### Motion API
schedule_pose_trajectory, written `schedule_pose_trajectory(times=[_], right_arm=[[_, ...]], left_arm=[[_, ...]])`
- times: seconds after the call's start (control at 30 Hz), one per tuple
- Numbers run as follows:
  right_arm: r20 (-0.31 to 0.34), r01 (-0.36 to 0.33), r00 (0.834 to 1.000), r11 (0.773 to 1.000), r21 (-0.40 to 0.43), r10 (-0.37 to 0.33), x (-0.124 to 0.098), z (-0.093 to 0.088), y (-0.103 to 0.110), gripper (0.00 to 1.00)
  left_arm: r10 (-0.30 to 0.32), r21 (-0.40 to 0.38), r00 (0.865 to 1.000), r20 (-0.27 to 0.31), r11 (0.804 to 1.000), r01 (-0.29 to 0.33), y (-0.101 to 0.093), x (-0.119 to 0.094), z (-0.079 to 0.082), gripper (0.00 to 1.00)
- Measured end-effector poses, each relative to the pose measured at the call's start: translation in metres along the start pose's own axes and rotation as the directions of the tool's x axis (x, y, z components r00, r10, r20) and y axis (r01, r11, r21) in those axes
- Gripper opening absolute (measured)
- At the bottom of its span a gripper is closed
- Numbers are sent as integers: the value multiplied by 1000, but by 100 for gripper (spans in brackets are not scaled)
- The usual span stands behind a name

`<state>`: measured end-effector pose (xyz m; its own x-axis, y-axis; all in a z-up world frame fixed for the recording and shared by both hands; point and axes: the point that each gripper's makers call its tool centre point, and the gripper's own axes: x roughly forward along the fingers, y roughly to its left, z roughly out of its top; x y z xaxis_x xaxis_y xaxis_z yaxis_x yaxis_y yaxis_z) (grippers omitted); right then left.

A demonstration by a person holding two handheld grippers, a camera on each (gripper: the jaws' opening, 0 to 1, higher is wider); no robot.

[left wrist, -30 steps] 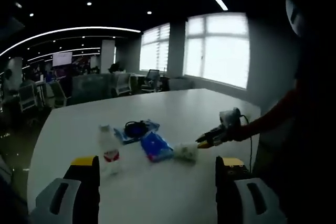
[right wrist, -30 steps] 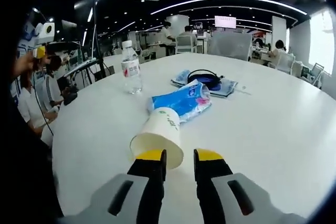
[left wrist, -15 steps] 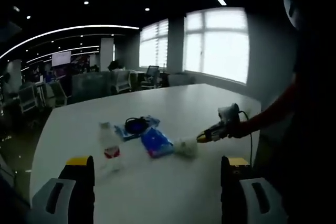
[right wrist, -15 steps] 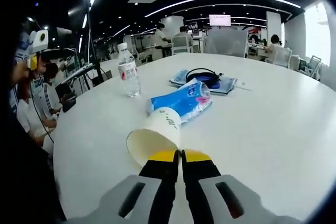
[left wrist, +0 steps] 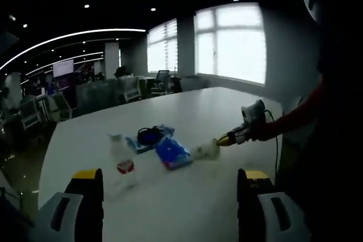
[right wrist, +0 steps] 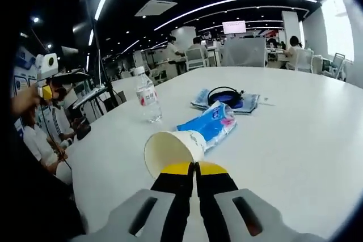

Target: Arrange the tabletop items into an orderly group along one side of the table until the central work area is clear of visible clutter.

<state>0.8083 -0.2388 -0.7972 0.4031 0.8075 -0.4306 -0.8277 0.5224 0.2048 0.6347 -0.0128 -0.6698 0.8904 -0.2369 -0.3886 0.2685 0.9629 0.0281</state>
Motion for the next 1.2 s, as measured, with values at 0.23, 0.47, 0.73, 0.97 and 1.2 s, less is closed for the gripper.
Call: schedule_pose_trajectory(times=[0.23, 0.47, 0.73, 0.97, 1.2], right_arm=[[30, 1, 1000, 999, 40, -3, -2, 31, 10, 0], [17, -27, 1000, 999, 46, 26, 6, 67, 26, 0], [-11, -44, 999, 999, 25, 44, 21, 87, 36, 0], [-71, -72, 995, 997, 33, 75, 35, 96, 44, 0], [-149, -102, 983, 995, 8, 102, 54, 101, 55, 0]], left_arm=[[3, 6, 1000, 4, 1000, -3, 3, 2, 2, 98], [-6, 8, 1000, -9, 1000, 6, 2, 6, -2, 97], [-14, 35, 1000, -19, 999, 15, 2, 7, -1, 96], [-7, 37, 1000, -18, 999, 8, 4, 5, -1, 96], [0, 35, 1000, -22, 999, 0, 4, 0, -4, 95]])
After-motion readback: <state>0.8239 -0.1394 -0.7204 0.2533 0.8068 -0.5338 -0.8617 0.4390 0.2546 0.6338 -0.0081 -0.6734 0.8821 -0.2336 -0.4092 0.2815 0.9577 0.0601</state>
